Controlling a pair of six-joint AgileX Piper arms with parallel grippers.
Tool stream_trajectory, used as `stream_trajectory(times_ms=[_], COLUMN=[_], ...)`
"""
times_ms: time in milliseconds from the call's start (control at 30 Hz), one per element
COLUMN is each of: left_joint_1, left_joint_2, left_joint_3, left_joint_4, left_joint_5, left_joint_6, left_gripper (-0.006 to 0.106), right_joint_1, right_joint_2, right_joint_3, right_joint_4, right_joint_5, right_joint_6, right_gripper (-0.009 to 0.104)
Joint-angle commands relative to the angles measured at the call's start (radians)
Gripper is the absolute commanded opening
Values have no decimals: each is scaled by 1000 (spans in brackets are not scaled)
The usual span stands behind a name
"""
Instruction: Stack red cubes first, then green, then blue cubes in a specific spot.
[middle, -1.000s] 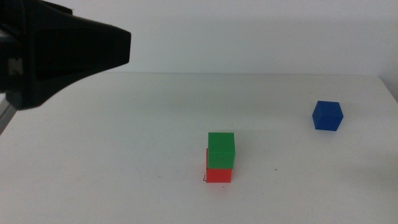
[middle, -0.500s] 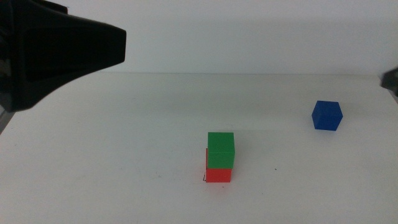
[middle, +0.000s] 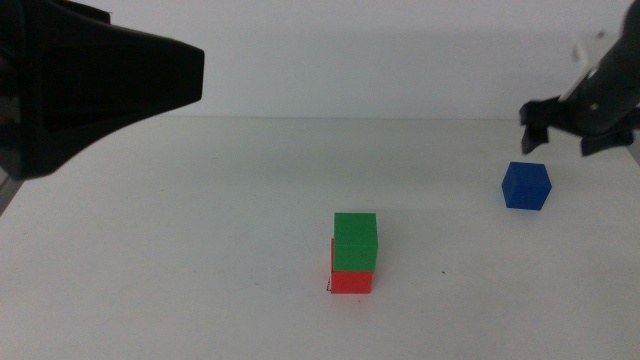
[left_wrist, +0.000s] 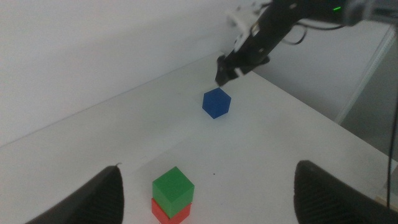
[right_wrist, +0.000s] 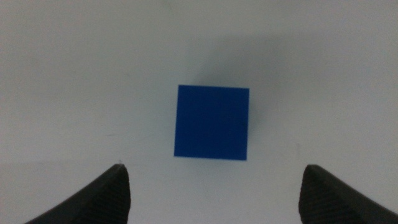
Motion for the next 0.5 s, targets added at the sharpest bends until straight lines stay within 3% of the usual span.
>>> stream_trajectory(times_ms=[0, 300, 367, 467], left_joint_1=[3, 3, 3, 3], left_joint_2=[-2, -2, -2, -2], left_joint_3=[-1, -1, -1, -1], left_joint_4=[-1, -1, -1, -1], left_joint_5=[-11, -11, -11, -11], left_joint_6=[-5, -5, -5, -5], left_gripper=[94, 94, 94, 94], right_joint_1=[6, 6, 6, 6], right_joint_2=[58, 194, 215, 232], right_joint_3=[-42, -53, -53, -54], right_joint_4=[-16, -14, -14, -16], right_joint_5=[24, -67, -106, -156], right_joint_6=[0, 0, 3, 13], right_gripper=[93, 91, 81, 41])
